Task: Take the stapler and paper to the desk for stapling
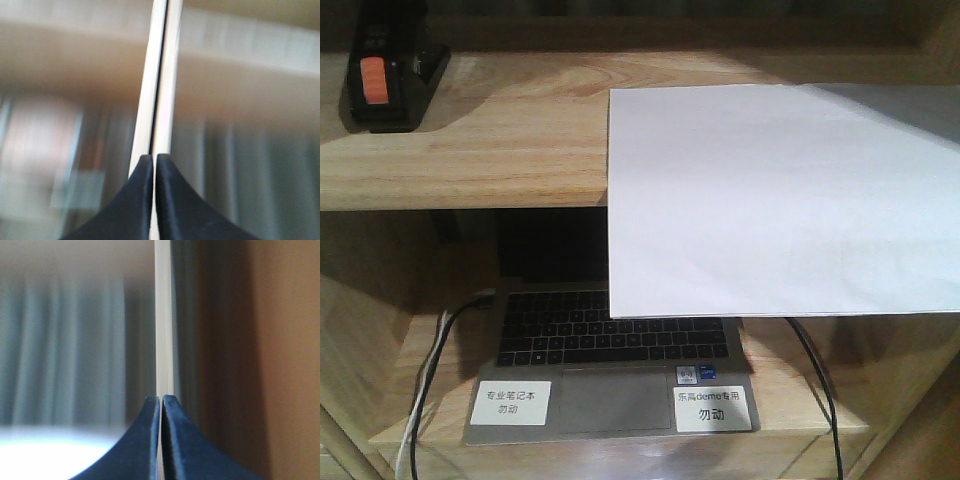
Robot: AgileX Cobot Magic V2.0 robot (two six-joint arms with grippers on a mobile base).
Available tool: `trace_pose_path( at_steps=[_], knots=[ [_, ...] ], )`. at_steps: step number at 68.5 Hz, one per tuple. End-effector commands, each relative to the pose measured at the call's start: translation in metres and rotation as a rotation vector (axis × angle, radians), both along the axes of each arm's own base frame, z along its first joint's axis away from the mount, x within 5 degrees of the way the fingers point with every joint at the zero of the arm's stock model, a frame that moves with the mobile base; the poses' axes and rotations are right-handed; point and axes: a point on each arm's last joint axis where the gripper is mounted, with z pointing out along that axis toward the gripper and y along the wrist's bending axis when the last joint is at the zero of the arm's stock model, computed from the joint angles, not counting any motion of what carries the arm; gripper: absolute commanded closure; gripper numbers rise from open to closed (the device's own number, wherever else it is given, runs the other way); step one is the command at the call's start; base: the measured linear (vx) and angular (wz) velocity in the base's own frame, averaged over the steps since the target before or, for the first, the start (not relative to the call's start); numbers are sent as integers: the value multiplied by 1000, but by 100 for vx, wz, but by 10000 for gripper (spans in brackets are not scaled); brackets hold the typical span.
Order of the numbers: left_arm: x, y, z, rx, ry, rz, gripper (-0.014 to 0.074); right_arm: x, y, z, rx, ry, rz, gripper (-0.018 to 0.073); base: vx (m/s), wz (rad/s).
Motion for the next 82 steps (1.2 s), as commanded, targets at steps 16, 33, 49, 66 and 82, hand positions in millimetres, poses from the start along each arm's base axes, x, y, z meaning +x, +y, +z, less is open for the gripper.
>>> trace_pose_path(
  at_steps=[16, 33, 49, 66, 82],
  knots=[
    [-28, -3, 103, 22, 124, -16, 602, -27, 0, 105, -5, -137, -3, 565, 0, 0],
    [4, -4, 132, 29, 346, -29, 592, -3, 0, 155, 1, 105, -3, 565, 0, 0],
    [50, -4, 113, 31, 641, -43, 550, 42, -1, 151, 5, 362, -3, 551, 0, 0],
    [69, -5, 98, 34, 830, -52, 360, 65, -1, 131, 8, 610, -4, 446, 0, 0],
    [70, -5, 97, 35, 845, -52, 70, 65, -1, 127, 9, 648, -4, 127, 0, 0]
  ],
)
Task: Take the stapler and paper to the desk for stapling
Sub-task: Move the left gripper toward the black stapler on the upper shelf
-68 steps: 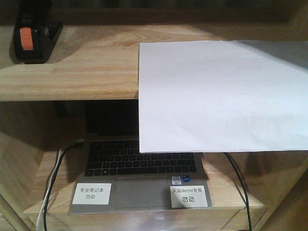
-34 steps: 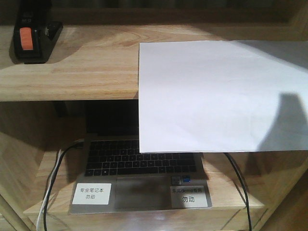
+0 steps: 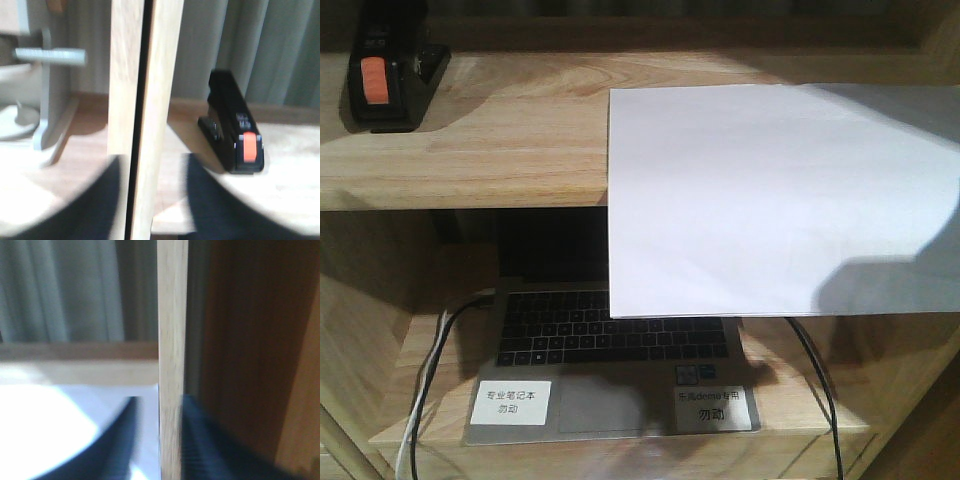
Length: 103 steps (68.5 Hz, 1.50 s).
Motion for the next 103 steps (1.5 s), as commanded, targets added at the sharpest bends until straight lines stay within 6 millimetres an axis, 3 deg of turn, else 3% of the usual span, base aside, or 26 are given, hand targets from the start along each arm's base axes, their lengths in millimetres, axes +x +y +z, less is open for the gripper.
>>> trace_pose_path(
  at_steps=[1, 12, 35, 50, 71, 103],
  knots=[
    [3, 0, 10, -5, -68, 3, 44, 1, 0, 13, -11, -77, -3, 103, 0, 0],
    [3, 2, 10, 20, -68, 17, -120, 1, 0, 13, -11, -78, -3, -172, 0, 0],
    [5, -4, 11, 19, -71, -81, -116, 1, 0, 13, -11, -85, -3, -120, 0, 0],
    [20, -20, 7, 35, -26, -295, -104, 0, 0, 13, -12, -85, -3, -17, 0, 0],
    [26, -46, 4, 40, 16, -546, -99, 0, 0, 13, -12, -85, -3, 97, 0, 0],
    [42, -65, 1, 11, 52, -616, -84, 0, 0, 13, -12, -85, -3, 122, 0, 0]
  ],
)
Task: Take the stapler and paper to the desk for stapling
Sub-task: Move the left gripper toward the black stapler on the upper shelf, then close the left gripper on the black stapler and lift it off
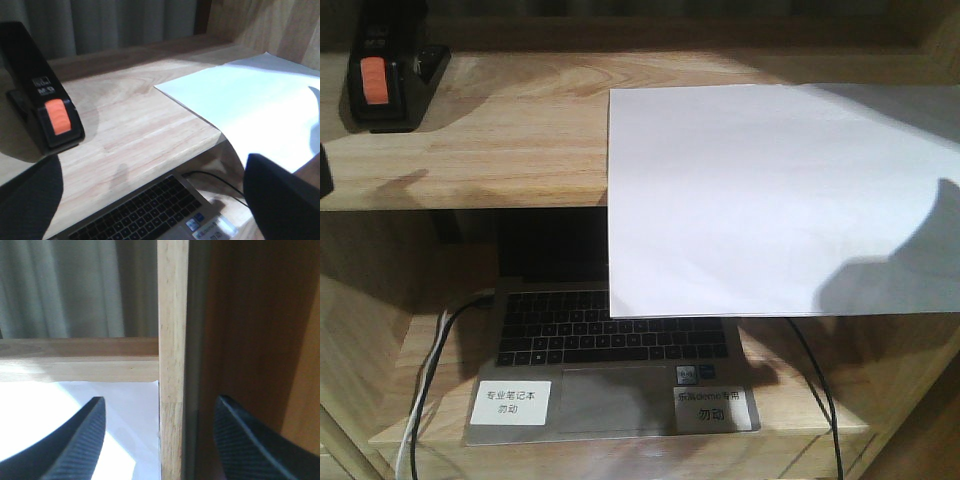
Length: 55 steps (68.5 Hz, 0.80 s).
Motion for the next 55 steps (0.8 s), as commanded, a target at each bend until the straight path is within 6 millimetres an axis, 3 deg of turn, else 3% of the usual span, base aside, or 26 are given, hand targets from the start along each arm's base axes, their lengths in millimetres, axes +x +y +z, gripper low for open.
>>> trace_pose_path(
  at_steps=[1, 11, 29, 38, 55],
  knots=[
    [4, -6, 11, -71, -44, -17, -84, 0, 0, 14, -12, -89, -3, 122, 0, 0],
    [22, -18, 12, -63, -23, -17, -84, 0, 0, 14, -13, -89, -4, 122, 0, 0],
    [65, -37, 43, -2, 3, 67, -84, 0, 0, 14, -14, -89, -4, 122, 0, 0],
    [85, -39, 62, 30, 11, 181, -84, 0, 0, 14, -14, -89, -4, 122, 0, 0],
    [111, -34, 79, 102, 81, 389, -84, 0, 0, 14, -14, -89, -4, 122, 0, 0]
  ],
)
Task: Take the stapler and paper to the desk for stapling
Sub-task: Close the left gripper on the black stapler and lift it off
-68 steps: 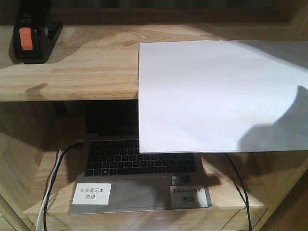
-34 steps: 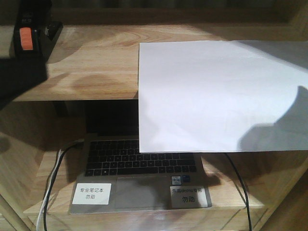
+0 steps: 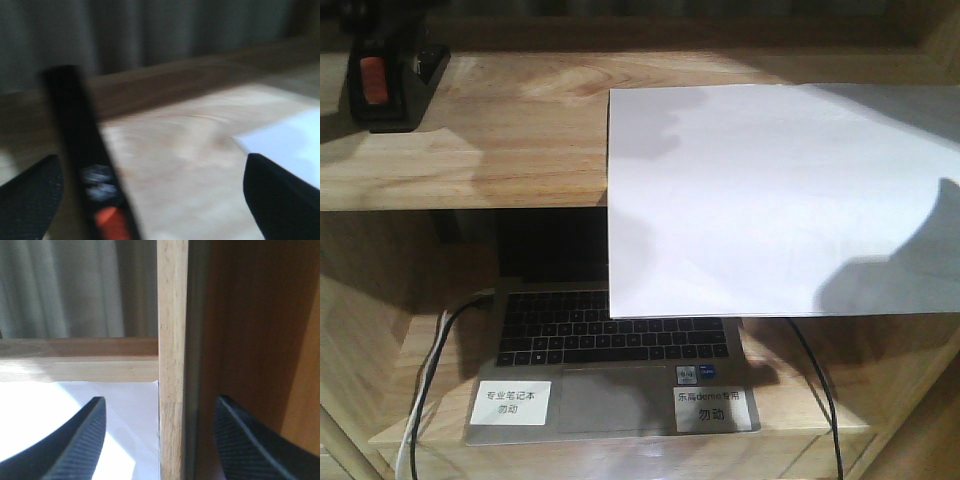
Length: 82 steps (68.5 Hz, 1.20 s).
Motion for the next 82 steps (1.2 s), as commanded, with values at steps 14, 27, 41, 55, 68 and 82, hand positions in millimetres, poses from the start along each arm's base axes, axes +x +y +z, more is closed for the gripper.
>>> trace_pose_path(
  at_steps=[14, 27, 41, 55, 68, 82],
  knots=[
    [23, -5, 21, -27, -47, 116, -78, 0, 0, 14, -14, -89, -4, 122, 0, 0],
    [44, -12, 13, -51, -15, 157, -63, 0, 0, 14, -14, -89, -4, 122, 0, 0],
    [63, -7, 2, -59, 27, 225, -57, 0, 0, 14, -15, -89, -5, 122, 0, 0],
    [75, -9, -7, -47, 56, 237, -39, 0, 0, 14, -15, -88, -5, 122, 0, 0],
    [83, -13, -15, -38, 79, 237, 5, 0, 0, 14, -15, -88, -5, 122, 0, 0],
    [87, -17, -20, -40, 104, 232, 92, 0, 0, 14, -15, -88, -5, 122, 0, 0]
  ],
)
